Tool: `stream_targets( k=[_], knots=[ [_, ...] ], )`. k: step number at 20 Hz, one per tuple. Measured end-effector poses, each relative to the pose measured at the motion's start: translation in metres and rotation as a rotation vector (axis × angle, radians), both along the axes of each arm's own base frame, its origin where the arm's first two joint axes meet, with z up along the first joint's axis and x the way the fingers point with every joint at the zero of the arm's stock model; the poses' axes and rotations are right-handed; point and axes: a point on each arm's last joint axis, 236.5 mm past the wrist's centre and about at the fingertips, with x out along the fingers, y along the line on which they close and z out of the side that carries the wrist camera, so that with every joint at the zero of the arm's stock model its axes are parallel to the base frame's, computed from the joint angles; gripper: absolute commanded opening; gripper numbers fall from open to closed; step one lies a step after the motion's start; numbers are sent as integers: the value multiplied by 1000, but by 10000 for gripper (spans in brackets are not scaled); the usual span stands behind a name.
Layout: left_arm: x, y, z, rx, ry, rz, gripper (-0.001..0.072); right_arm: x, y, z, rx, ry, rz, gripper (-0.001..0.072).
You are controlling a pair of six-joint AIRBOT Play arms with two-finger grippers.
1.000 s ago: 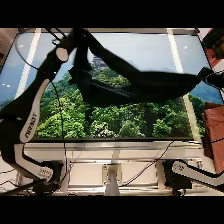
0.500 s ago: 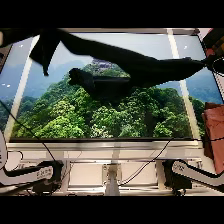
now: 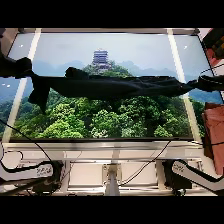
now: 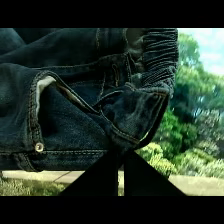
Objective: Fold the clothes and pants, and hang the long-sleeved shirts on hangers.
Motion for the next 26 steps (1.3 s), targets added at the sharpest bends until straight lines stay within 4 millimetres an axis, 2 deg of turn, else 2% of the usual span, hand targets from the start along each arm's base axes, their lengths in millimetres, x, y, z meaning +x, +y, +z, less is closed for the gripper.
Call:
stream_targets(
  k=[4, 9, 12, 16, 19, 22, 24, 26],
  knots=[
    [-14, 1, -26, -22, 117, -10, 27, -47, 13, -27, -17, 23, -64, 37],
    [-41, -4, -65, -60, 283, -46, 26, -126, 27, -89, -48, 144, -152, 37],
    [-49, -11, -84, -75, 354, -83, 26, -151, 31, -116, -57, 190, -180, 38],
    [-49, -36, -108, -70, 402, -243, 26, -155, 28, -127, -75, 173, -204, 38],
    [-46, -49, -128, 42, 410, -444, 26, -152, 25, -128, -87, 154, -214, 38],
    [-39, -33, -139, 290, 426, -605, 25, -149, 23, -128, -96, 135, -220, 38],
    [-36, -21, -137, 421, 440, -664, 25, -146, 21, -127, -102, 122, -224, 38],
    [-35, -10, -125, 504, 438, -682, 25, -145, 20, -127, -103, 117, -226, 38]
  ],
)
